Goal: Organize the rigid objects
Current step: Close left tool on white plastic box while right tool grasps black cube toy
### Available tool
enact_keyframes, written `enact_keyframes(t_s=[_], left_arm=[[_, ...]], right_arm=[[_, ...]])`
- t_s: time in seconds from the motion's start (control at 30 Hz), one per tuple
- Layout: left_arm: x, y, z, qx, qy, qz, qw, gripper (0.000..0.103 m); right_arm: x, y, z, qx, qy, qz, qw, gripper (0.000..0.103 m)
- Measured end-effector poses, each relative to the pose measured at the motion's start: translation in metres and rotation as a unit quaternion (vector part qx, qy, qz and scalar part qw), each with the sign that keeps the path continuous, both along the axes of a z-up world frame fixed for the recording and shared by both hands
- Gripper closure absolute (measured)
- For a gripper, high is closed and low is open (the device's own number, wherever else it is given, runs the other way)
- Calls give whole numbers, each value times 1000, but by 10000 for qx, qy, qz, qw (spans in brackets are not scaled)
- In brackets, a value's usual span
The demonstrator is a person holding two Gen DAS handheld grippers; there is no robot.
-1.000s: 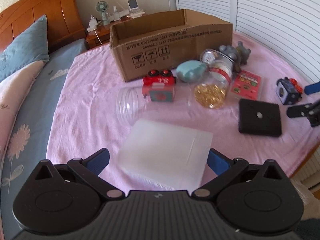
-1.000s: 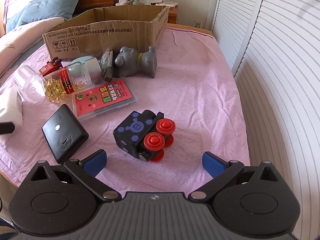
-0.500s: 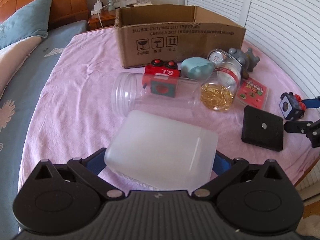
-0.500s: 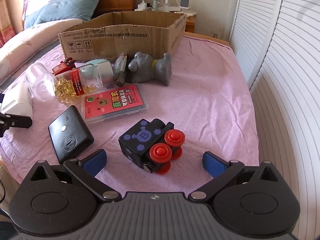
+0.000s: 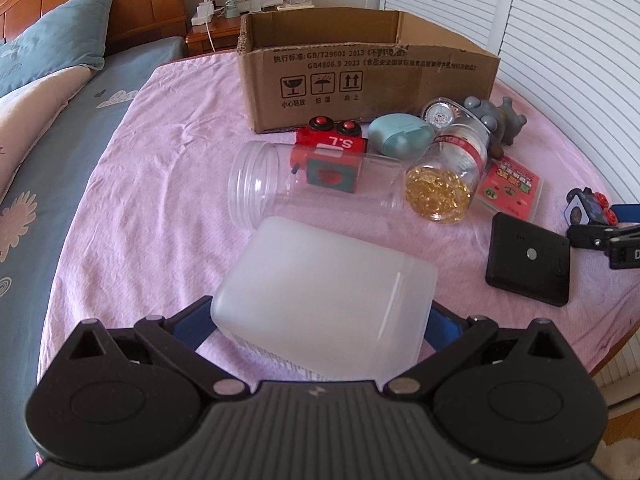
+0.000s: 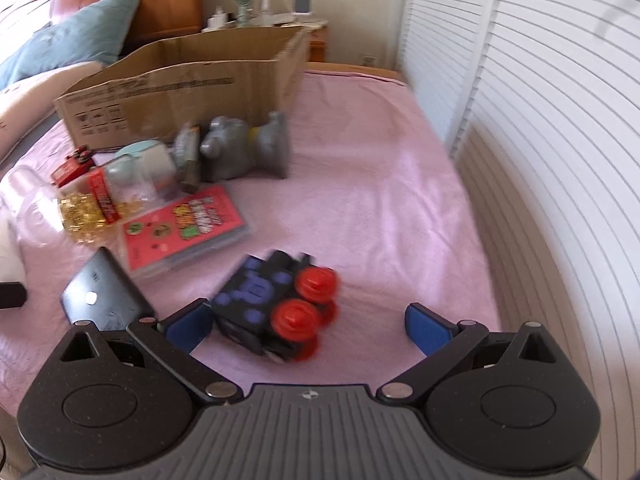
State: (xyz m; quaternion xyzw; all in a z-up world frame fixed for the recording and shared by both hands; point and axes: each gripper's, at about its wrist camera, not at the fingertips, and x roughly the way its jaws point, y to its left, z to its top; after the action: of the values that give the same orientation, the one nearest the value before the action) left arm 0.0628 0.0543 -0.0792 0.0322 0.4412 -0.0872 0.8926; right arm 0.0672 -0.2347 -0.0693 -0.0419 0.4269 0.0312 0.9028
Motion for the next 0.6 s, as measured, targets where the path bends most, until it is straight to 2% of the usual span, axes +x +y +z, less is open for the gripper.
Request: enact_keyframes(t_s=[0.07, 0.2, 0.43, 0.53, 0.6], left_arm=[[-1, 1, 1, 5, 20, -31, 10000, 0], [-5, 2, 3, 81, 84, -269, 9996, 1], [-8, 5, 13, 278, -139, -840, 9960, 1], [-5, 4, 16, 327, -196, -1008, 9942, 1], [-3, 3, 18, 328, -206, -1097, 9932, 3]], right_arm=[[-6, -5, 1, -145, -48, -50, 9999, 0], [-13, -14, 2, -89, 15, -161, 9998, 0], [-10, -1, 4, -71, -101, 35, 9999, 0], [-5, 4, 4, -56, -122, 83, 9999, 6], [-3, 6, 3, -35, -117, 75, 9999, 13]])
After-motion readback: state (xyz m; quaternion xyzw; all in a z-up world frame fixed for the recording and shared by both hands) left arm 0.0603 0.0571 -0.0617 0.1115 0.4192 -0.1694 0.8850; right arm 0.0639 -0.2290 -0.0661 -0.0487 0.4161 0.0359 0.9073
